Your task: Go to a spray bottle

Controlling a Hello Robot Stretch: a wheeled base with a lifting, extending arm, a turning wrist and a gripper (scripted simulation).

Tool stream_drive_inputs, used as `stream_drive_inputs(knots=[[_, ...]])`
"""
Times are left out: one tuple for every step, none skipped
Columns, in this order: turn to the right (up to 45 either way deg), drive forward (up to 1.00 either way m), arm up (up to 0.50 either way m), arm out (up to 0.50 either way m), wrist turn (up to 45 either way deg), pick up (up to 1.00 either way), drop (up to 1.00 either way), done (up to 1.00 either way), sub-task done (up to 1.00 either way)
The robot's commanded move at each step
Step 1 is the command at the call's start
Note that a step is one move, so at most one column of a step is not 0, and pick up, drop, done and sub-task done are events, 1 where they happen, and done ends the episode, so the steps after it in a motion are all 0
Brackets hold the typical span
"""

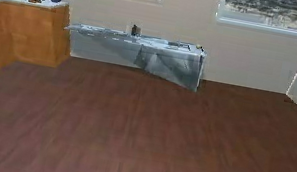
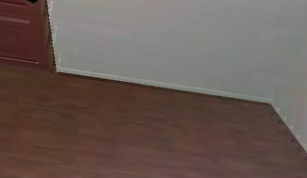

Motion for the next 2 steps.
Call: stream_drive_inputs(knots=[[-33.0, 0.0, 0.0, 0.0, 0.0, 0.0, 0.0, 0.0, 0.0], [0.0, 1.0, 0.0, 0.0, 0.0, 0.0, 0.0, 0.0, 0.0]])
